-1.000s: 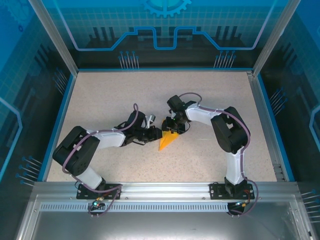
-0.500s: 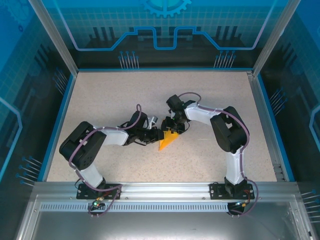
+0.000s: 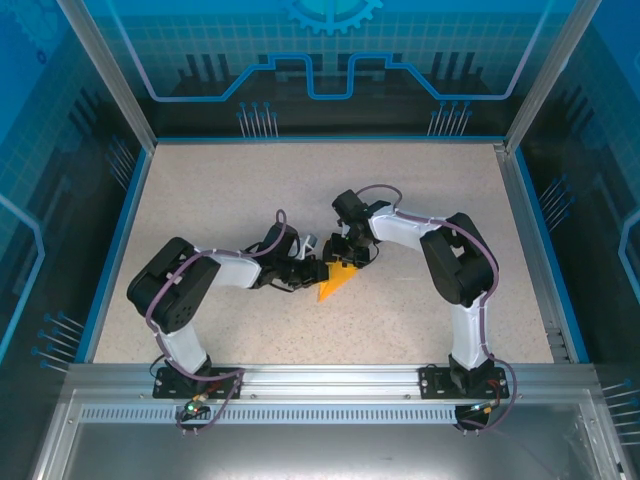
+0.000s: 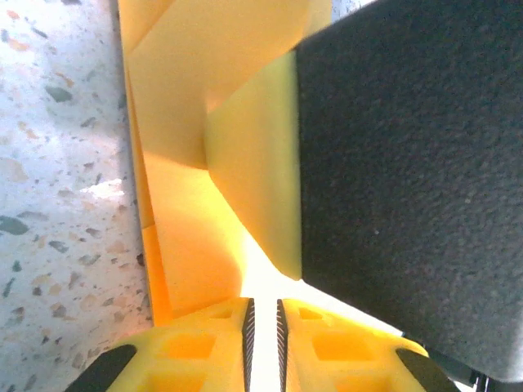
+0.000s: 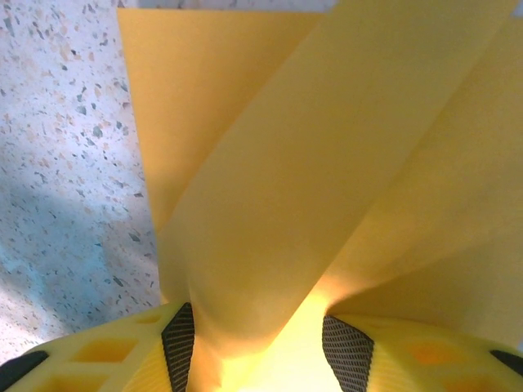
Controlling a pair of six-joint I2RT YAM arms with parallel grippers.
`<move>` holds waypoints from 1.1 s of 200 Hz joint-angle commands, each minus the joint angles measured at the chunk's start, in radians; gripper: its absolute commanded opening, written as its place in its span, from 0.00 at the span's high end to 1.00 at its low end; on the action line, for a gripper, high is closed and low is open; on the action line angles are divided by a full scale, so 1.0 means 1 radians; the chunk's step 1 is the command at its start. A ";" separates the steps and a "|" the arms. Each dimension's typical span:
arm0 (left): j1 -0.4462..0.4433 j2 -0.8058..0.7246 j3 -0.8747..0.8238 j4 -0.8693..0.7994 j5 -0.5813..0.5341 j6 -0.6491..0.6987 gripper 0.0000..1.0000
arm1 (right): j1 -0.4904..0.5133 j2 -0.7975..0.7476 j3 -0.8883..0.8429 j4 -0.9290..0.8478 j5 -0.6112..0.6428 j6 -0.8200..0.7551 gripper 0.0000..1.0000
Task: Fold a paper plane with a square sheet of paper (pick it up from the middle)
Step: Fourth fold the wing at the center of the table.
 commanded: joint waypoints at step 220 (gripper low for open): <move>-0.006 0.049 0.044 -0.106 -0.045 0.020 0.84 | 0.019 0.189 -0.105 -0.054 0.119 0.005 0.49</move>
